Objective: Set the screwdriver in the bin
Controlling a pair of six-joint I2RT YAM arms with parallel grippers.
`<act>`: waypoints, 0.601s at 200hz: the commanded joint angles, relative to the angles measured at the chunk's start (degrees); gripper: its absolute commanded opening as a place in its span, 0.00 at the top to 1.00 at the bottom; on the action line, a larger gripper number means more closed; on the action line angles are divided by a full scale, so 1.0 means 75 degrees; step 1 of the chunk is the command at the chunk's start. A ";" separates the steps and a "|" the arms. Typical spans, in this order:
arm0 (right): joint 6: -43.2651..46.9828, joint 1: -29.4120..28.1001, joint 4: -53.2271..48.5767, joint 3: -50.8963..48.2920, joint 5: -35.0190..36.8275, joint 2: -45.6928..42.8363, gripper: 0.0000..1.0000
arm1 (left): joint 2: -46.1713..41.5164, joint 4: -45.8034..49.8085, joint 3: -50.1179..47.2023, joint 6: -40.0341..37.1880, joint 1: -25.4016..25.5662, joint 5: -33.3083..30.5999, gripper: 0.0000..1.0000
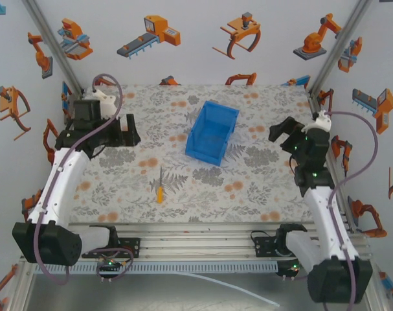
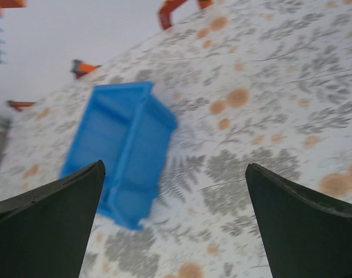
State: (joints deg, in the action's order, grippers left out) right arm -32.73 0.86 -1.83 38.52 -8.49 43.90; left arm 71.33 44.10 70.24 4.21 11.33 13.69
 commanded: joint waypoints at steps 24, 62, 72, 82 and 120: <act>0.0035 -0.0069 -0.4165 0.0670 -0.0546 -0.0468 0.01 | 0.0531 0.1629 -0.0366 0.0227 0.1084 0.0255 0.03; 0.0303 -0.0068 -0.5627 0.0946 0.0066 -0.0849 0.01 | 0.0595 0.0419 -0.1242 0.1196 0.1392 0.0015 0.03; 0.0203 -0.0068 -0.5700 0.0914 0.0140 -0.0954 0.01 | 0.0684 0.0180 -0.1302 0.1421 0.1517 -0.0173 0.03; 0.0056 -0.0068 -0.5693 0.0846 0.0159 -0.1042 0.01 | 0.0828 0.0027 -0.1316 0.1570 0.1682 -0.0413 0.03; -0.0238 -0.0068 -0.5607 0.0899 0.0083 -0.0839 0.01 | 0.1621 -0.0263 -0.1514 0.2321 0.2592 -0.1278 0.02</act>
State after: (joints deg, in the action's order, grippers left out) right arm -33.23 0.62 -41.91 43.20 -8.71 36.07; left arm 80.07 44.47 60.18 15.94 27.51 9.04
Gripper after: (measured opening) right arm 0.992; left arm 0.991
